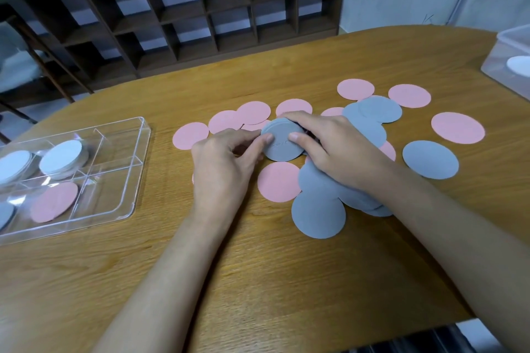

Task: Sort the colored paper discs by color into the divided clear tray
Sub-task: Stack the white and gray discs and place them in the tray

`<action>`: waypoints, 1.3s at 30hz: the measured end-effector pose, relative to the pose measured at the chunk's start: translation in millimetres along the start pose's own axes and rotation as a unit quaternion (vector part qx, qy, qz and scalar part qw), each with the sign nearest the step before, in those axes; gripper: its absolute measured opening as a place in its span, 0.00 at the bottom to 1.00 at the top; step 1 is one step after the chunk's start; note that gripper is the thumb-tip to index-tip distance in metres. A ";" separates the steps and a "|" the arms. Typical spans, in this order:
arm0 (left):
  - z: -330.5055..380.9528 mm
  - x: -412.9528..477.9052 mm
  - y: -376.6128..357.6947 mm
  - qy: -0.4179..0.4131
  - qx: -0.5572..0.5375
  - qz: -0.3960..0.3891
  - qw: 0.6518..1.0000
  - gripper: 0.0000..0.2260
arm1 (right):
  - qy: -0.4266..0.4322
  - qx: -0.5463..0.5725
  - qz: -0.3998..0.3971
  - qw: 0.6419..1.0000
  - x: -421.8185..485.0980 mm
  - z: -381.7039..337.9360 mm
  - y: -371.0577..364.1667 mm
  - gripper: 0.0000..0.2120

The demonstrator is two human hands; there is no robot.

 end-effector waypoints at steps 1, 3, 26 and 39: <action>0.9 -0.6 0.0 -0.003 0.002 -0.001 1.000 0.05 | 0.002 0.009 -0.003 1.000 -0.7 0.4 -0.5 0.13; 2.9 -1.9 -1.5 -0.010 0.011 -0.005 1.000 0.08 | 0.001 0.023 0.001 1.000 -1.0 3.6 2.9 0.08; 35.2 -8.6 -85.6 -0.051 0.102 -0.187 0.976 0.21 | -0.122 0.071 0.118 0.983 -2.3 75.6 77.3 0.08; 41.5 -13.6 -84.7 -0.221 0.123 -0.170 0.952 0.16 | -0.049 0.036 0.111 0.992 5.6 63.8 62.7 0.08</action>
Point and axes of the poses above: each hand's wrist, its own x-axis towards the middle knuckle, its own y-axis out of the back of the hand, z = x × y, the point moved 10 cm from there along x, towards the middle knuckle, and after that the axes turned 11 degrees about z, right-handed, at the moved point
